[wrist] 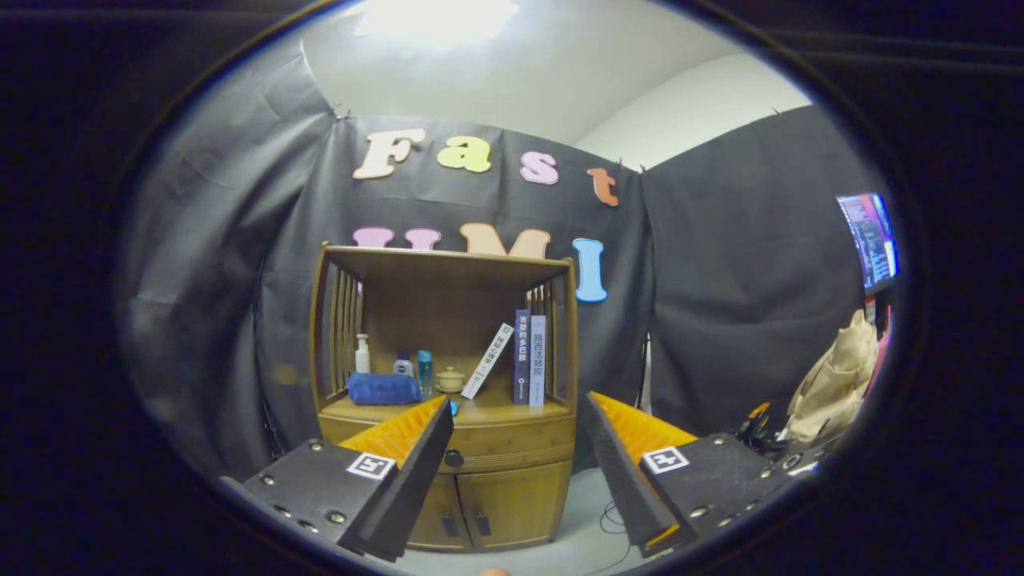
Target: Pull open the drawer, take out the items inside it, and place them on the countertop above the cabinet.
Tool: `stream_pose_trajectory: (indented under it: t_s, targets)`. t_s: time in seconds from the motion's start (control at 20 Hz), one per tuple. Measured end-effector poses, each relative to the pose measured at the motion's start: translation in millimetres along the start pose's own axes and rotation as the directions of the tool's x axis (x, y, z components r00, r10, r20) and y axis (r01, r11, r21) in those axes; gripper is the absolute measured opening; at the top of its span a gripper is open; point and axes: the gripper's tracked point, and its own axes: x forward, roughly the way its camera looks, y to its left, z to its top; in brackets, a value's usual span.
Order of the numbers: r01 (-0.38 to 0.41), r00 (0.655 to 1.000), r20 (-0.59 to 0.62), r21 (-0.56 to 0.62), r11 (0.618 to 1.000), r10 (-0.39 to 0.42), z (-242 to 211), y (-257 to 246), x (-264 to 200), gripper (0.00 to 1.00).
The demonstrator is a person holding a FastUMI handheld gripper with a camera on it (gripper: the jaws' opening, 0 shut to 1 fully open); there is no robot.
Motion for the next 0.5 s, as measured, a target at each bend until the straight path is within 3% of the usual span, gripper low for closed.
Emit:
stream_pose_trajectory:
  t_s: [0.5]
  targets:
    - [-0.104, 0.993, -0.064, -0.014, 0.994, 0.103, -22, 12, 8, 0.79]
